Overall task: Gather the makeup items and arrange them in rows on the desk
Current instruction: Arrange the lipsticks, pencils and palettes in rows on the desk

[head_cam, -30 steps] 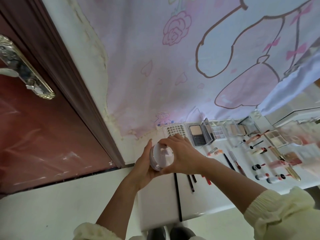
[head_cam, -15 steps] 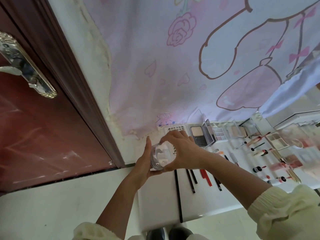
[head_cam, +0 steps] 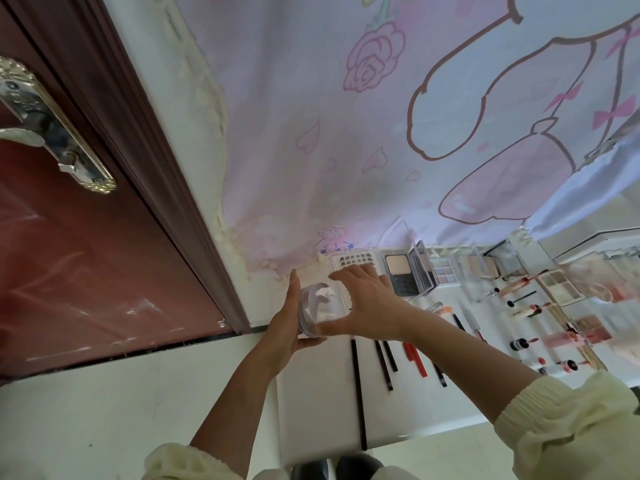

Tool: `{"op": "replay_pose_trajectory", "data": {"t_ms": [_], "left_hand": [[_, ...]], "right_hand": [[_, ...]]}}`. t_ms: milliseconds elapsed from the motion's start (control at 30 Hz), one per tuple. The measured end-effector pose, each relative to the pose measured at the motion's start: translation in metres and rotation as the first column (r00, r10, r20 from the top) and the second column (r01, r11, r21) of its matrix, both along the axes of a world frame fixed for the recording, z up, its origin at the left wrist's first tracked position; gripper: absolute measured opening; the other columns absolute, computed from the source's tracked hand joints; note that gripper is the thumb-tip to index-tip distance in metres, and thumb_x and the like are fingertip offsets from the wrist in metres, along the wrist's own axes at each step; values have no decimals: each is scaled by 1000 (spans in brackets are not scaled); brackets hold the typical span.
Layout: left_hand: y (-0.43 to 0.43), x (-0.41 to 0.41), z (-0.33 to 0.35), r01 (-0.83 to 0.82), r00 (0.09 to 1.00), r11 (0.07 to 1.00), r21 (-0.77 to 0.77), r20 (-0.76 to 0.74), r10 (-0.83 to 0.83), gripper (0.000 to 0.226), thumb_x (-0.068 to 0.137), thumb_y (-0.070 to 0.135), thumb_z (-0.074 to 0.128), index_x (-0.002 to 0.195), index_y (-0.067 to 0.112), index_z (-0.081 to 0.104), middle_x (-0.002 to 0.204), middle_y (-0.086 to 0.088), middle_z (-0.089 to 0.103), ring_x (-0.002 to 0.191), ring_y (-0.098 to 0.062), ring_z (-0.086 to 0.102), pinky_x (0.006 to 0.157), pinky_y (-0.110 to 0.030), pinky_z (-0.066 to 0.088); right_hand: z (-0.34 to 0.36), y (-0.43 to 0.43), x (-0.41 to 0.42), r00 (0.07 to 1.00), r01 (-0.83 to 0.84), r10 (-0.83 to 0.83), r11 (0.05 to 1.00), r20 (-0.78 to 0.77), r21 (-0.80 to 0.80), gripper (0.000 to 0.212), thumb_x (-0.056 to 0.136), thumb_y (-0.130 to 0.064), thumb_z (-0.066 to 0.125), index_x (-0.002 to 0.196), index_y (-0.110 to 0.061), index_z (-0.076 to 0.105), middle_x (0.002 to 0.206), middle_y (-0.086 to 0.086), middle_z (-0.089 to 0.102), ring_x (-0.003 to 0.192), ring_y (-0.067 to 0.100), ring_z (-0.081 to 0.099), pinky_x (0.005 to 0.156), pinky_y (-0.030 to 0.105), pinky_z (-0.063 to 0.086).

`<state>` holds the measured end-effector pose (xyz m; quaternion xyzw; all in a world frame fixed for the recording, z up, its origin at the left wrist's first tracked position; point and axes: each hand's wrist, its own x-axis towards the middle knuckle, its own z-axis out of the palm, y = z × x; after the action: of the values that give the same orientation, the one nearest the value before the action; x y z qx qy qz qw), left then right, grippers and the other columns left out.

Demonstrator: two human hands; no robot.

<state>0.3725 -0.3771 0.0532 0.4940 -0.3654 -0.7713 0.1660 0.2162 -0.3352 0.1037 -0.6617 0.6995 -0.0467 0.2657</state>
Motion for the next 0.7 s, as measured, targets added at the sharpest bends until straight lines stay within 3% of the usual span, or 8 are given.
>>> {"op": "replay_pose_trajectory", "data": {"t_ms": [100, 233, 367, 467, 600, 700], "left_hand": [[-1, -1, 2, 14, 1000, 1000, -17, 19, -14, 73, 85, 77, 20, 117, 30, 65, 113, -2, 71, 103, -21, 67, 89, -40, 56], [-2, 0, 1, 0, 999, 1000, -11, 35, 1, 75, 80, 81, 22, 118, 33, 64, 114, -1, 71, 103, -21, 67, 90, -41, 55], [0, 0, 5, 34, 999, 999, -31, 14, -34, 72, 87, 76, 17, 114, 31, 67, 108, 1, 73, 103, -18, 67, 92, -41, 54], [1, 0, 5, 67, 998, 996, -52, 14, -66, 71, 88, 75, 17, 115, 32, 67, 107, 2, 73, 102, -15, 68, 91, -39, 55], [0, -1, 3, 61, 998, 996, -68, 38, -58, 65, 86, 76, 19, 115, 39, 64, 108, 3, 73, 97, -14, 70, 84, -35, 57], [0, -1, 3, 65, 998, 997, -52, 29, -63, 70, 85, 77, 18, 117, 35, 65, 108, 2, 73, 100, -15, 69, 88, -37, 56]], "right_hand": [[-1, -2, 2, 999, 37, -37, 999, 22, -22, 79, 70, -68, 68, 133, -27, 46, 134, -11, 46, 124, 11, 33, 108, 38, 27], [-3, -1, 0, 994, -86, 90, 994, 63, -67, 88, 66, -56, 78, 140, -33, 37, 134, -13, 47, 125, 11, 34, 106, 36, 28], [-2, -2, 3, 988, 83, -83, 997, 127, 9, 96, 65, -62, 77, 141, -26, 31, 133, -8, 49, 121, 14, 42, 108, 38, 33], [-1, -1, 6, 963, 140, -145, 989, 225, 38, 97, 63, -57, 81, 140, -27, 29, 126, -7, 54, 115, 14, 49, 105, 40, 40], [1, -1, 4, 975, 46, -36, 998, 218, -38, 108, 63, -48, 83, 146, -33, 15, 131, -12, 52, 125, 11, 37, 109, 37, 24], [2, -2, 5, 984, 57, -53, 998, 171, -16, 111, 67, -56, 78, 150, -31, 8, 135, -7, 52, 128, 15, 36, 110, 40, 23]]}}
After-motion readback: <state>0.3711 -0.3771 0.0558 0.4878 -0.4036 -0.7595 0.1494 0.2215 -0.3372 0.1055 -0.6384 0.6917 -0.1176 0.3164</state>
